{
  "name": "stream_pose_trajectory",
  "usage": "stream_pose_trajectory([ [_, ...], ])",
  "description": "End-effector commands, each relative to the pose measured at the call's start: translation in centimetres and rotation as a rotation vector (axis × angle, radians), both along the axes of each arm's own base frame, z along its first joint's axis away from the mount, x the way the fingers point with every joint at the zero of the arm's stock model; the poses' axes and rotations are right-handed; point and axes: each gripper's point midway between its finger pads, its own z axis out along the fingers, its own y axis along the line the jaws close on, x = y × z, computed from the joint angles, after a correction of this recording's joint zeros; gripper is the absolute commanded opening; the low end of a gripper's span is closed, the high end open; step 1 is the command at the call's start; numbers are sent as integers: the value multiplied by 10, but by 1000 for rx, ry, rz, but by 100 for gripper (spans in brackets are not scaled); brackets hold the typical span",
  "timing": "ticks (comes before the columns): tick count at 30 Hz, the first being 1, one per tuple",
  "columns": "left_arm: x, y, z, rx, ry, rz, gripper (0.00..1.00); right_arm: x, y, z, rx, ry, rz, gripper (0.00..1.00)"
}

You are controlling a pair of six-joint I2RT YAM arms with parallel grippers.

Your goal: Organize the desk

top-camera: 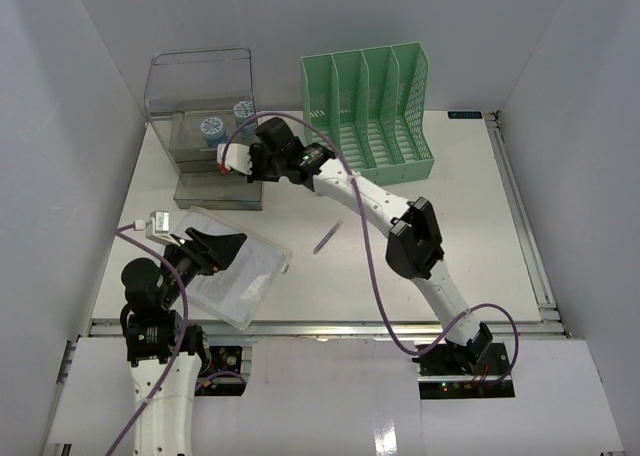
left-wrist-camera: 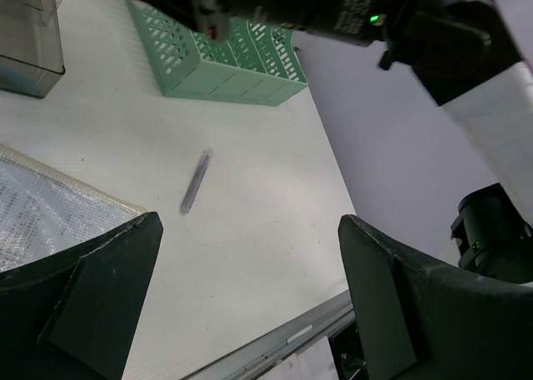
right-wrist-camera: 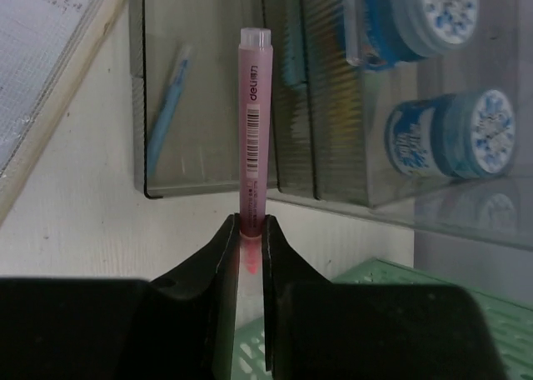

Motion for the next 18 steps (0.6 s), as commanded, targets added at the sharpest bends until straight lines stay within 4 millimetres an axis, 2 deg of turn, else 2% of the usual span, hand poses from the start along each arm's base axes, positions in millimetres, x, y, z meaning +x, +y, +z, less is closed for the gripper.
stream_pose_trajectory([
  [1,-10,7,1,13,27,58,98,10,41,-17,65,-162,-30,8],
  [5,-18,6,1,22,20,55,98,16,67,2,221,-215,-86,8],
  [7,-19,5,2,27,14,46,98,16,77,2,269,-216,-97,8],
  [9,-21,4,4,32,10,34,98,17,80,-6,281,-211,-112,13],
  [11,-23,2,5,34,9,22,98,18,81,-16,286,-207,-126,27],
  [12,-24,1,6,33,7,15,98,18,80,-22,280,-205,-128,37],
  [15,-27,-2,5,26,10,-2,98,17,76,-30,252,-205,-130,81],
  [16,-27,-3,3,22,16,-8,98,17,73,-28,248,-205,-131,86],
  [18,-26,-5,-1,14,30,-26,98,14,64,-12,250,-171,-133,89],
])
